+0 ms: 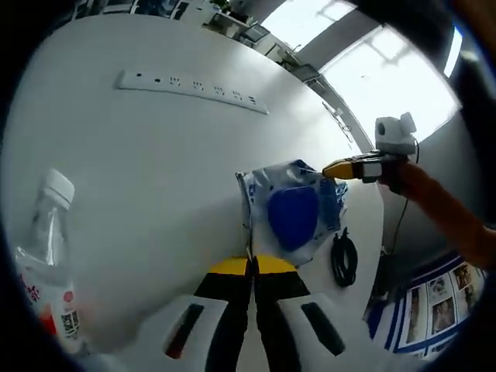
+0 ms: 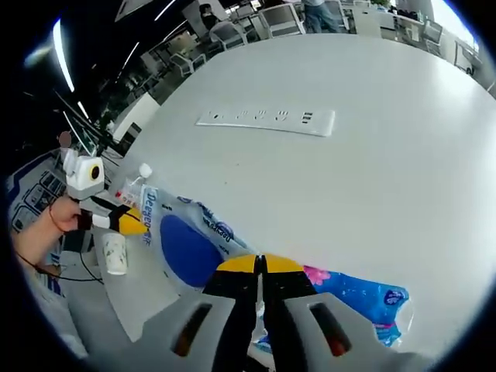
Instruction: Arrange the tabletop items into an orderly group along one side of the table until the central work area is clear of visible clutter.
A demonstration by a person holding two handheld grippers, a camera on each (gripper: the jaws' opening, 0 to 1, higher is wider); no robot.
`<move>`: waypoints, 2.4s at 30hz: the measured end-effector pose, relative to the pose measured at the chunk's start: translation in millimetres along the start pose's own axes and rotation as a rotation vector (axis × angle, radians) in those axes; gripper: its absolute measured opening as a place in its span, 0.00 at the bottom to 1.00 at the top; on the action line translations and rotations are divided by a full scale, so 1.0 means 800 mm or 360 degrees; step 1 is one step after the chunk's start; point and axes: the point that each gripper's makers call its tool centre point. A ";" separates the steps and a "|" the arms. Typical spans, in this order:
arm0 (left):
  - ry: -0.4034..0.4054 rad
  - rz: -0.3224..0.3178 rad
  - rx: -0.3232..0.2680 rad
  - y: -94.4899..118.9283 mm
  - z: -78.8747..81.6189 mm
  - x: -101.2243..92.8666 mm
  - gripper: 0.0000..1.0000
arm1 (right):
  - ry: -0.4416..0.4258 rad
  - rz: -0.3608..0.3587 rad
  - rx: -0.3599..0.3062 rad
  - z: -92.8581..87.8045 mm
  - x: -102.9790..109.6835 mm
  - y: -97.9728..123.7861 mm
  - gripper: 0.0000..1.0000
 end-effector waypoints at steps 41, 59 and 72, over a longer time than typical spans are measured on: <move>0.0135 -0.0045 -0.0057 -0.010 0.000 0.011 0.06 | 0.0016 -0.0039 -0.0049 0.001 -0.017 -0.012 0.02; 0.0048 -0.0041 -0.0050 -0.004 0.003 0.008 0.23 | 0.0031 -0.0054 -0.0134 0.009 -0.018 0.000 0.12; -0.0038 -0.0062 -0.0059 0.006 0.004 -0.002 0.34 | 0.0010 -0.0038 -0.0203 0.010 -0.011 0.015 0.16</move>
Point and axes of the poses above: the point that each gripper's makers call its tool centre point, and the gripper's own axes: y roughly backward along the fingers, x roughly to its left, z roughly out of its top, and after that the axes turned 5 degrees about -z, right-handed
